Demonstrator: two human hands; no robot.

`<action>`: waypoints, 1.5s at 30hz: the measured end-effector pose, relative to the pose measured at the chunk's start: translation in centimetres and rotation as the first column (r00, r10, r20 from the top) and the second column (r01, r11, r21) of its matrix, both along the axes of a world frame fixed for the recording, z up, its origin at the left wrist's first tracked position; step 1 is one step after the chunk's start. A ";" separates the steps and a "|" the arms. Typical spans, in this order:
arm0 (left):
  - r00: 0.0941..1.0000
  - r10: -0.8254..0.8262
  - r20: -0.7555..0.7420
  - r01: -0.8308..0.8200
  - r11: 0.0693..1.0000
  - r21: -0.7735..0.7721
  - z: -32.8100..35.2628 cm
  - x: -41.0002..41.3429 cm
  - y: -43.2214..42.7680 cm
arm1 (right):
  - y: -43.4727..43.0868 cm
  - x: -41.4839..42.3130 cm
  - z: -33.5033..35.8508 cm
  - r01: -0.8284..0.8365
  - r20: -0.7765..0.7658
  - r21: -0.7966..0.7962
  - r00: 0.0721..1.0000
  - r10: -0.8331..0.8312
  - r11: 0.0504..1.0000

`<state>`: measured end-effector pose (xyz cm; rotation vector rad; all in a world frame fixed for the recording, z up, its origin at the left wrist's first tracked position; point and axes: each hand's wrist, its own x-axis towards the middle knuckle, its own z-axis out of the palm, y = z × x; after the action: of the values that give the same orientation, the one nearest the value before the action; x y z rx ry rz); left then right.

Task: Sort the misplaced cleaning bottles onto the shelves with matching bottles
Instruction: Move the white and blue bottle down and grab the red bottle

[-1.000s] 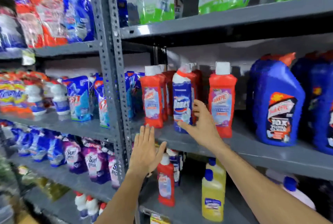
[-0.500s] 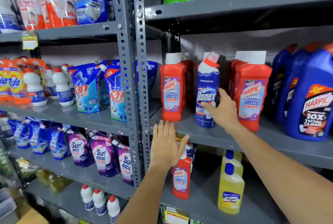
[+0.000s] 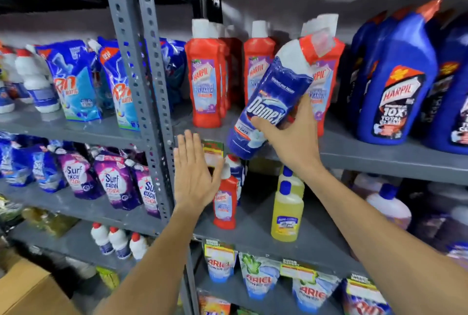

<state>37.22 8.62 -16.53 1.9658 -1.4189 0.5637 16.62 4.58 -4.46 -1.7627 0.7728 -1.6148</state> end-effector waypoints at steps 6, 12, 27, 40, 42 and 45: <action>1.000 -0.030 -0.009 0.030 0.990 0.139 -8.4 -0.3 2.8 | 3.6 -1.5 -8.6 0.020 -0.047 0.025 0.999 -0.019 0.999; 0.996 -0.083 -0.039 0.092 0.892 0.443 -17.1 -0.4 4.1 | 4.3 -1.3 -16.9 0.069 -0.214 0.143 0.976 -0.037 0.987; 0.975 -0.129 -0.182 0.220 0.692 0.687 -26.9 4.7 -1.1 | -5.4 5.9 -29.7 0.332 -0.473 0.331 0.868 -0.149 0.883; 0.979 -0.171 -0.115 0.205 0.758 0.619 -27.7 5.6 -1.2 | -10.6 7.9 -31.1 0.491 -0.545 0.359 0.801 -0.248 0.794; 0.978 -0.170 -0.121 0.208 0.756 0.621 -27.6 5.6 -1.2 | -9.2 7.5 -31.9 0.480 -0.530 0.413 0.818 -0.224 0.774; 0.970 -0.183 -0.157 0.241 0.742 0.626 -27.5 5.9 -1.2 | -6.3 7.3 -32.8 0.442 -0.453 0.481 0.865 -0.216 0.757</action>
<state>43.14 7.44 -44.00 2.2413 -1.9258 -0.1553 23.91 -1.70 -37.31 -1.5332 1.6541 -1.0615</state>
